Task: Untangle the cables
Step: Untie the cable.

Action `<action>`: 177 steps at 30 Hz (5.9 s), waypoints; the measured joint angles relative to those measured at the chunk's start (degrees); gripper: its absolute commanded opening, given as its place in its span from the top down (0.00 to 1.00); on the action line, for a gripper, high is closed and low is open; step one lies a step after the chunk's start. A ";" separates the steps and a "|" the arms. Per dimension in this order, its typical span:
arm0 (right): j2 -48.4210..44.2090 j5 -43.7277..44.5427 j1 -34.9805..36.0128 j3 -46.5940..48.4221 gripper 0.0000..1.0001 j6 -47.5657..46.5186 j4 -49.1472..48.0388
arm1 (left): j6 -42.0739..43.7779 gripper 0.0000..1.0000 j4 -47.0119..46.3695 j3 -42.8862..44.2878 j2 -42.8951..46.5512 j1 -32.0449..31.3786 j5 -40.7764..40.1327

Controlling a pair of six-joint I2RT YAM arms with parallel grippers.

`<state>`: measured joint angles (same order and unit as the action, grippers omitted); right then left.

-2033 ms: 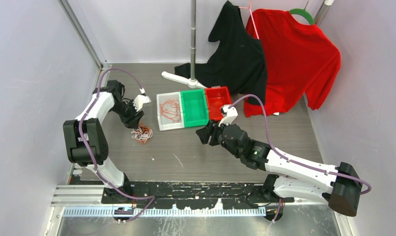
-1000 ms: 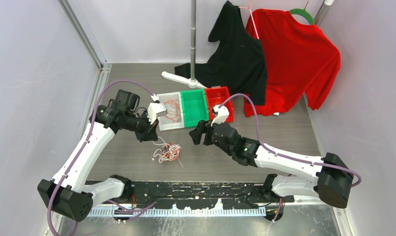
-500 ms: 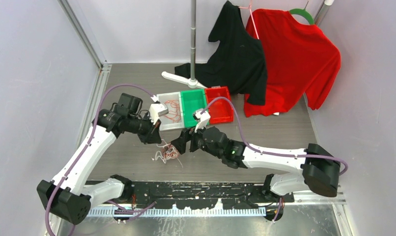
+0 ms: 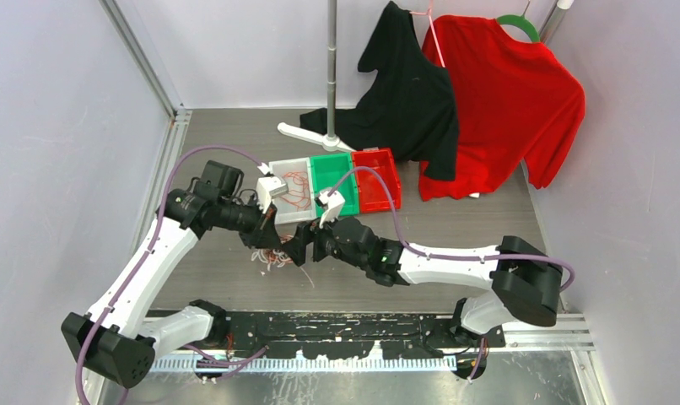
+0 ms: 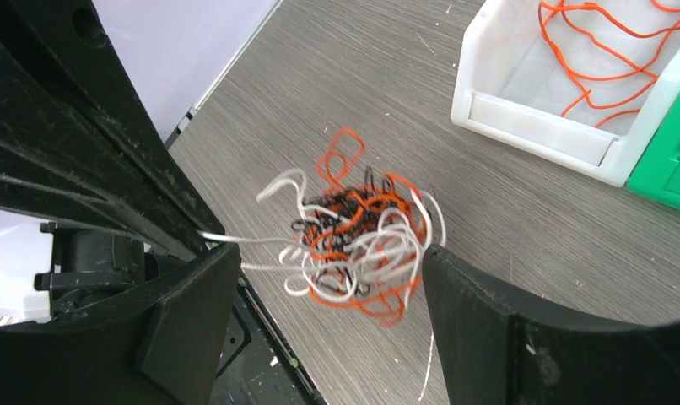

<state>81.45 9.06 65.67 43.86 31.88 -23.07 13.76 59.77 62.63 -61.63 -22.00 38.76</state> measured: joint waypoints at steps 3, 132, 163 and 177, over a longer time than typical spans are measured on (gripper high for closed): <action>0.92 0.02 0.02 0.66 0.17 0.00 -0.07 | -0.42 1.00 0.02 0.15 0.00 0.00 0.85; 2.21 -0.98 -2.03 -25.42 0.99 16.61 -18.95 | 5.05 1.00 -18.53 -5.79 -21.68 -17.94 -12.48; -60.59 25.49 -2.86 -21.94 0.99 4.94 28.57 | 17.92 1.00 1.05 -4.96 1.36 -8.39 -14.78; -54.47 33.83 -3.28 2.75 0.99 -8.66 37.16 | 28.39 0.97 -5.51 -24.92 8.98 -8.26 -32.11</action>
<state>26.98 42.89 62.39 46.61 23.22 14.09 42.15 54.26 37.71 -52.64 -30.26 6.66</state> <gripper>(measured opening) 0.031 0.015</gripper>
